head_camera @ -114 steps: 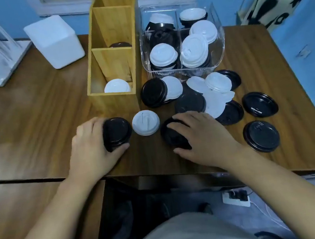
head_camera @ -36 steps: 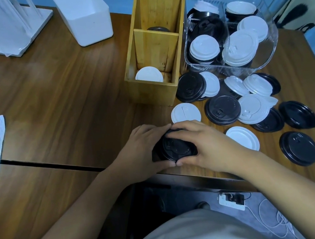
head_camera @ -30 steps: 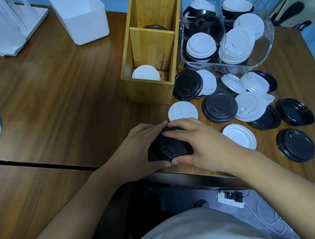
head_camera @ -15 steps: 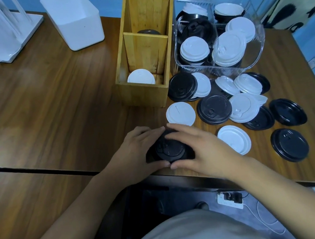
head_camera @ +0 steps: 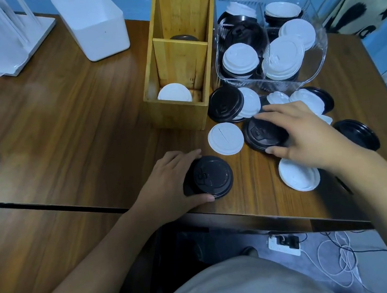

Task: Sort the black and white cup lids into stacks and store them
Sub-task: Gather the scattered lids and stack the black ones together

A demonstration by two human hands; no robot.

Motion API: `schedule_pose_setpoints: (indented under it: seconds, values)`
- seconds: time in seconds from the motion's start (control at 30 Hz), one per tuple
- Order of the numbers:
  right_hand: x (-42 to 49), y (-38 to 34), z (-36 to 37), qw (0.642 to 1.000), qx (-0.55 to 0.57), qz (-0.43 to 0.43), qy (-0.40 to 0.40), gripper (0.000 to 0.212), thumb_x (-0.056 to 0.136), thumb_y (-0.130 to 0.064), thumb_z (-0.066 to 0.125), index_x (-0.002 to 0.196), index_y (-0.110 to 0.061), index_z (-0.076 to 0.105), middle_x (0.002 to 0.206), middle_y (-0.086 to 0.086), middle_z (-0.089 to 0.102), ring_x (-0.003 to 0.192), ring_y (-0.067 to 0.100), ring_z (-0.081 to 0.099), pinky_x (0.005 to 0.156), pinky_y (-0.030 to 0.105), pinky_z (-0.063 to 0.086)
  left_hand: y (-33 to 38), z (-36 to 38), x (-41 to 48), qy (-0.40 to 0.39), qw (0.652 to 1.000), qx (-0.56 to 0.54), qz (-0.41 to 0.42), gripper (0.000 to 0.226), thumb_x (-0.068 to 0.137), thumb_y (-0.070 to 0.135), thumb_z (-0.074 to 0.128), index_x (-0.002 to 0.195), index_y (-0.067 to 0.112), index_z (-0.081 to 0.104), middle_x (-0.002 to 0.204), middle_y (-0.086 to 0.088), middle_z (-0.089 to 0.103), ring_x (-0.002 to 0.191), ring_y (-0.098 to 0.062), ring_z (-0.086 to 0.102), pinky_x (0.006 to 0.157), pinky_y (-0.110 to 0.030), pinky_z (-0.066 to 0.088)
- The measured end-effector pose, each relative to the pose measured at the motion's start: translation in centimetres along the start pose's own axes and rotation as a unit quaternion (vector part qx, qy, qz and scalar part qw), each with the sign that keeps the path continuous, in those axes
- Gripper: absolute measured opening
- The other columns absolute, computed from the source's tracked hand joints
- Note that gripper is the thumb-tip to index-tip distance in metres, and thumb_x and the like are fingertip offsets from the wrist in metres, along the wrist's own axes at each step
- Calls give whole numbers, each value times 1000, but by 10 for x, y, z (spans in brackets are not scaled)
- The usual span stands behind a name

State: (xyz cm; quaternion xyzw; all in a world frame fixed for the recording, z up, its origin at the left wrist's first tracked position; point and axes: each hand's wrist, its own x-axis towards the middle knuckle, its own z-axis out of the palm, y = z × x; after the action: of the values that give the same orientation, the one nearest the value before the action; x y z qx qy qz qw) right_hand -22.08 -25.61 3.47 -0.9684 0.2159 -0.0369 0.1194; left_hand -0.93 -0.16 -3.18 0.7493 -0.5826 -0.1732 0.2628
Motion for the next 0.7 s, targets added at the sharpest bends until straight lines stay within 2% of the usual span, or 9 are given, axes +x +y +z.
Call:
schedule_pose_setpoints:
  seconds: [0.07,0.13,0.23,0.33,0.43,0.53,0.63,0.7]
  values:
    - [-7,-21,2,998,33,-2,58,80,72,-35,88,143,-24,54,146,1,52,126,26,40,111,32,28,1,0,1,1,1000,0,-3,100,74,69,76,155,25,35,145,18,47,137,-2,28,109,-27,25]
    - [-12,-54,12,994,79,-25,71,77,73,-47,86,139,-22,57,140,-2,57,124,24,45,110,28,29,1,1,1,6,1000,6,0,102,74,70,75,155,23,35,145,17,48,137,-3,29,109,-27,24]
    - [-16,-96,39,991,112,-49,48,75,72,-59,81,135,-25,60,132,-7,58,121,19,47,106,25,33,-1,3,1,10,1000,13,3,103,72,70,76,153,18,39,143,8,53,134,-9,34,109,-31,31]
    - [-18,-109,58,992,124,-19,23,75,70,-61,80,136,-30,60,131,-7,51,121,14,42,104,27,39,-5,7,1,11,1000,22,17,101,74,65,78,153,16,39,139,3,57,132,-15,39,109,-43,41]
    - [-19,-108,62,989,145,-13,-3,75,75,-67,71,140,-31,57,133,-8,45,125,13,44,106,30,41,-7,7,1,11,1000,13,24,101,73,69,75,151,14,42,136,3,59,131,-14,39,107,-41,40]
    - [-21,-106,62,986,163,-26,-12,65,86,-61,62,142,-29,56,134,-7,44,127,13,46,108,34,43,-8,8,0,16,999,20,35,105,69,72,77,150,15,44,134,5,60,131,-14,40,107,-38,38]
    - [-23,-105,63,989,142,-30,-6,59,89,-48,68,143,-28,55,140,-5,46,129,15,45,110,34,41,-9,5,-1,-2,999,14,38,104,70,67,81,153,19,40,137,9,58,135,-12,37,110,-35,35]
    - [-21,-107,65,991,126,-32,-14,63,88,-49,70,144,-25,54,146,-5,45,133,16,42,113,31,36,-10,3,-1,-14,999,8,43,104,71,67,80,154,20,39,139,11,57,137,-11,36,110,-33,32]
